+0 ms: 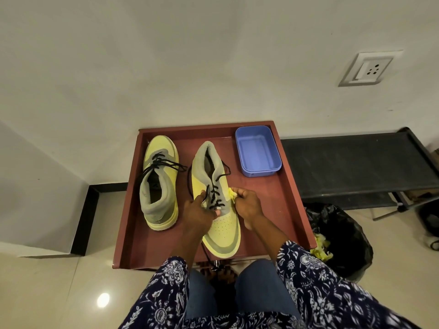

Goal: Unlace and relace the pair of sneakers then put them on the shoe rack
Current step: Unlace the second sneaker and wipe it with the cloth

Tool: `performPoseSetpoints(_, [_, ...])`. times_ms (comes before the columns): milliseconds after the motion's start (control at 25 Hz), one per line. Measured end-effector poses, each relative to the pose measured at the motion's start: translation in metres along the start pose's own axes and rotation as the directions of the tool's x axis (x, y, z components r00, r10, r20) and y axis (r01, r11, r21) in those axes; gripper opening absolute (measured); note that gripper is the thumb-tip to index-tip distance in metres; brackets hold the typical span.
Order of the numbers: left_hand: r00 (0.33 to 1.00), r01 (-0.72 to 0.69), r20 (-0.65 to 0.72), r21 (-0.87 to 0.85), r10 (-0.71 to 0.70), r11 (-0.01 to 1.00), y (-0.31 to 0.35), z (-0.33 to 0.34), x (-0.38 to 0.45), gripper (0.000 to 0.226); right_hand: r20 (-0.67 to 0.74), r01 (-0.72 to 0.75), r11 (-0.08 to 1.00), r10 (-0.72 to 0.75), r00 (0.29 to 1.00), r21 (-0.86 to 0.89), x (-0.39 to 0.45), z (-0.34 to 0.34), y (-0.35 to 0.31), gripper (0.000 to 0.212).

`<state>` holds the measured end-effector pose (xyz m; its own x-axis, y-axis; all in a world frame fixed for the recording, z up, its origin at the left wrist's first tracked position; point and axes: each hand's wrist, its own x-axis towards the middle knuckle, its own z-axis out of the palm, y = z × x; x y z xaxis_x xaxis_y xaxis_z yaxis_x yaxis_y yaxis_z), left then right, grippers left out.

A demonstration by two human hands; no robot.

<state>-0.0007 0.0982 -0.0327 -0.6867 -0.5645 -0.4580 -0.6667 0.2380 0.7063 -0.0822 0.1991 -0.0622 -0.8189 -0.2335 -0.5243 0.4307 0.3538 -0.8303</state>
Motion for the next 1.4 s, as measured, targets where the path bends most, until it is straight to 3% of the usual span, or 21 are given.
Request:
performPoseSetpoints(440, [1.0,-0.003,0.013,-0.013,0.003,1.0,-0.001,0.001,-0.001,0.074,-0.069,0.183,0.941,-0.211,0.975,-0.285,-0.068,-0.009,0.037,0.036])
performPoseSetpoints(800, [1.0,-0.009,0.003,-0.038,0.009,0.999,-0.002,0.001,0.0,0.071,-0.098,0.035,0.999,-0.031,0.995,0.039,-0.035,-0.012,0.03,0.031])
performPoseSetpoints(1000, [1.0,-0.012,-0.011,-0.026,0.011,1.0,-0.002,0.003,0.0,0.069,-0.108,0.039,0.999,-0.037,0.993,0.01,0.001,0.001,-0.003,0.03])
performPoseSetpoints(1160, [0.999,-0.031,-0.024,0.009,0.031,0.999,-0.003,0.004,0.0,0.069,-0.167,0.144,0.986,-0.157,0.973,-0.088,0.017,0.014,-0.035,0.028])
performPoseSetpoints(1240, [0.999,-0.039,-0.027,0.01,0.039,0.999,-0.003,0.005,0.0,0.069,-0.172,0.231,0.947,-0.271,0.947,-0.222,0.011,0.016,-0.043,0.029])
performPoseSetpoints(1400, [0.999,-0.037,-0.025,0.007,0.037,0.999,-0.004,0.005,0.002,0.069,-0.062,0.402,0.812,-0.469,0.881,-0.422,-0.005,0.013,-0.029,0.03])
